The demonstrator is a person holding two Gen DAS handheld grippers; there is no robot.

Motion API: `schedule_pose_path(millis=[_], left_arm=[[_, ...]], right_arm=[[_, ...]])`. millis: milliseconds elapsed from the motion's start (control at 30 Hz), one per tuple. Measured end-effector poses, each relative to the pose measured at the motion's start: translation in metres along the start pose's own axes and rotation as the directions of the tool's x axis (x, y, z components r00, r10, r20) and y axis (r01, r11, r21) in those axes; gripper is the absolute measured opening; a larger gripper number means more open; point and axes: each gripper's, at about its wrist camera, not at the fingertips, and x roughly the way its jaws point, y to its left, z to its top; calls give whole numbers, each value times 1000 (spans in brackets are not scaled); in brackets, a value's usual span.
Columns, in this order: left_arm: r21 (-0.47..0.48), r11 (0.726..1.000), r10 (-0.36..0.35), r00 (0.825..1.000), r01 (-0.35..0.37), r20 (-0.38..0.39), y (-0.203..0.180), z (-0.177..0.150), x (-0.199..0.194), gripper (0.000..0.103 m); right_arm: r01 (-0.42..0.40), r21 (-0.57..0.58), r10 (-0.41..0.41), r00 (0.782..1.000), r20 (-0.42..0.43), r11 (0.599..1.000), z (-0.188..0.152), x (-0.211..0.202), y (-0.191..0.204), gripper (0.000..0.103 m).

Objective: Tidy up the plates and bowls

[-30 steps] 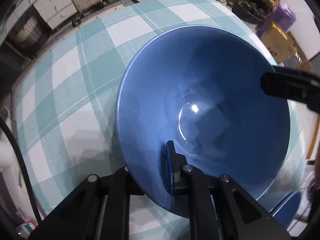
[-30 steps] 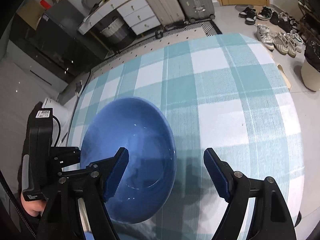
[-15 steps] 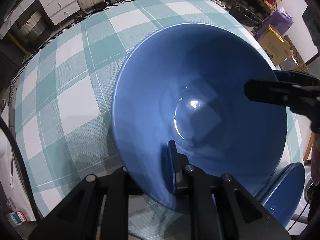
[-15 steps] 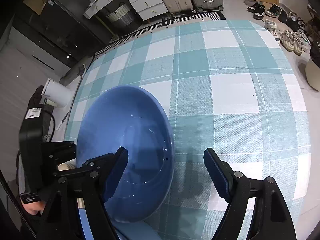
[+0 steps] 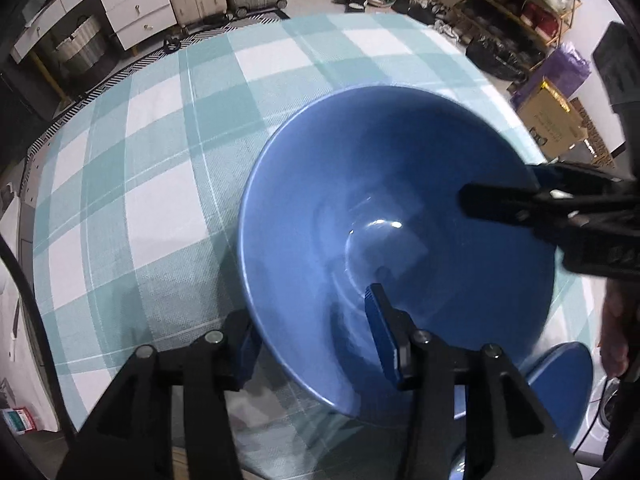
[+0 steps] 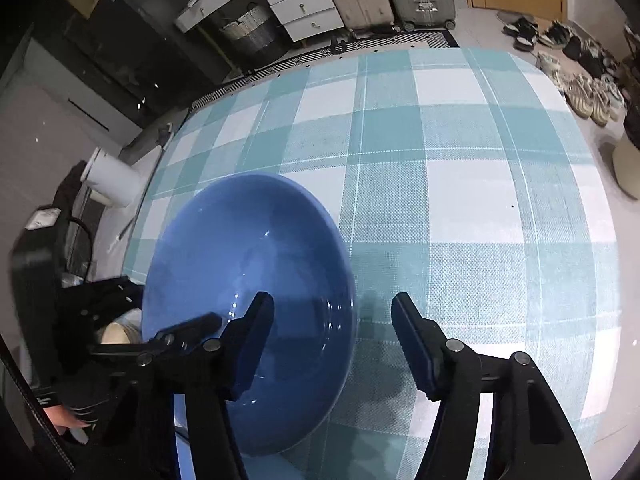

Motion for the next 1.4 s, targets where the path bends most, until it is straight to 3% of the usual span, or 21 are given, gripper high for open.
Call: schedule_pose_path(millis=[167,267,400,500,667,733,767,800,933,1033,1267,1400], left_arm=[[-69,997,48,998,-46,38,6,4,-4,49],[-99,995,23,998,-17,52,11,3,-5,49],[-105,994,21,999,-16,50,10,2,0,49],[-102,994,-27,998,33,59,11,1,3,49],[-108,994,-12,998,18,64,16,1,7,48],[-100,995,23,998,-17,57,17,2,11,44],[-101,995,26,999,-21,42,19,2,14,36],[-103,995,10,999,-7,32,20,2,16,26],[-107,991,-80,996,76,-31,20,1,25,14],[-106,992,-72,997,68,-32,18,2,24,14],[-161,977,-153,987,143,-52,25,9,22,13],[-155,977,-154,986,143,-59,21,13,17,13]], right_arm=[[6,-13,-7,1000,-16,1000,0,7,4,57],[21,-9,-21,1000,-12,1000,0,9,4,52],[12,-14,-13,1000,-21,1000,1,12,4,37],[8,-20,-8,1000,-20,1000,2,12,5,28],[46,-56,-47,998,-33,997,0,15,9,23],[48,-35,-49,998,-30,998,0,15,6,20],[42,-31,-43,999,-31,999,1,15,5,18],[43,-31,-44,998,-32,999,1,15,5,17],[62,-34,-64,997,-37,997,-1,16,5,8],[60,-32,-62,997,-50,998,0,18,4,7],[48,13,-47,998,-46,999,2,16,-2,6],[63,51,-62,998,-25,997,7,10,-5,5]])
